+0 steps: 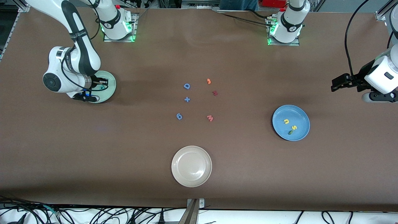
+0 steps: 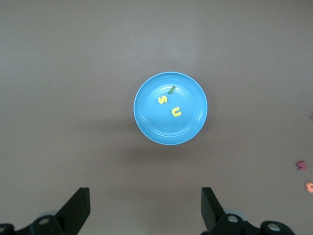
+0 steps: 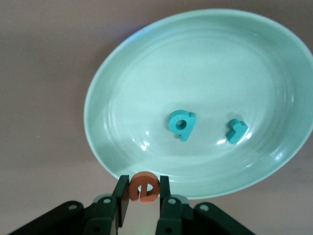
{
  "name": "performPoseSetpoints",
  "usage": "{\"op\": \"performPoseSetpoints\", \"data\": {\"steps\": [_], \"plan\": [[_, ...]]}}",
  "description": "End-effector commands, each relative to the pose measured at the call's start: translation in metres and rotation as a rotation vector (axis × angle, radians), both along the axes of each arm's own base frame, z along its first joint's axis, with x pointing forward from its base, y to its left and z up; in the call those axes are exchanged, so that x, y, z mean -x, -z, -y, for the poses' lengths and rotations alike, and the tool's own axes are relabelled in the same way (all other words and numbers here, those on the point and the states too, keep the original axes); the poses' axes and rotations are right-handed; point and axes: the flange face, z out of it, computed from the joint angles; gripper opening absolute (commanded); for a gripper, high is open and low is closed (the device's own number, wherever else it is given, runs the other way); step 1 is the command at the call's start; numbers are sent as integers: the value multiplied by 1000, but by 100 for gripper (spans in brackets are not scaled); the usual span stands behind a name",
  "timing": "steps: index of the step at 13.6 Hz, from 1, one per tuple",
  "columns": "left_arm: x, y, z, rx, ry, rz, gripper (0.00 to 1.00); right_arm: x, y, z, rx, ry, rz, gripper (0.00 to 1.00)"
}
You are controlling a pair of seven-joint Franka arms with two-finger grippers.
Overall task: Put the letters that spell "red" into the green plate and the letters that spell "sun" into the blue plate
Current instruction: 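Open the right gripper to drop the e onto the green plate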
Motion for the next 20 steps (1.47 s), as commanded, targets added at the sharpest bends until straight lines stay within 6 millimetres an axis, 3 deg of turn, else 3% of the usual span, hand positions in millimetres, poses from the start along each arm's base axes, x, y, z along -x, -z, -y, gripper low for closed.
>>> {"op": "performPoseSetpoints", "data": {"steps": [1,2,5,6,7,8,12,13,15,20], "plan": [[-3,-5,0,-9,20,-1,100,12,9,24,-17,-39,26,0],[-2,-6,1,-9,21,0,100,14,14,34,-18,-46,28,0],[-3,-5,1,-9,21,-1,100,15,18,36,-19,-51,21,0],[-3,-5,1,-9,21,-1,100,14,18,36,-19,-50,20,13],[-3,-5,1,-9,21,-1,100,15,18,35,-21,-46,16,43],[-2,-6,1,-9,21,0,100,15,18,35,-19,-42,16,58],[-3,-5,1,-9,21,-1,100,13,13,35,-21,-33,14,83],[-3,-5,1,-9,21,-1,100,9,5,33,-30,-33,12,84],[-3,-5,1,-9,21,-1,100,-13,-31,29,-53,-38,37,87],[-3,-5,1,-8,19,-1,100,-77,-138,21,-85,-68,67,98]]}}
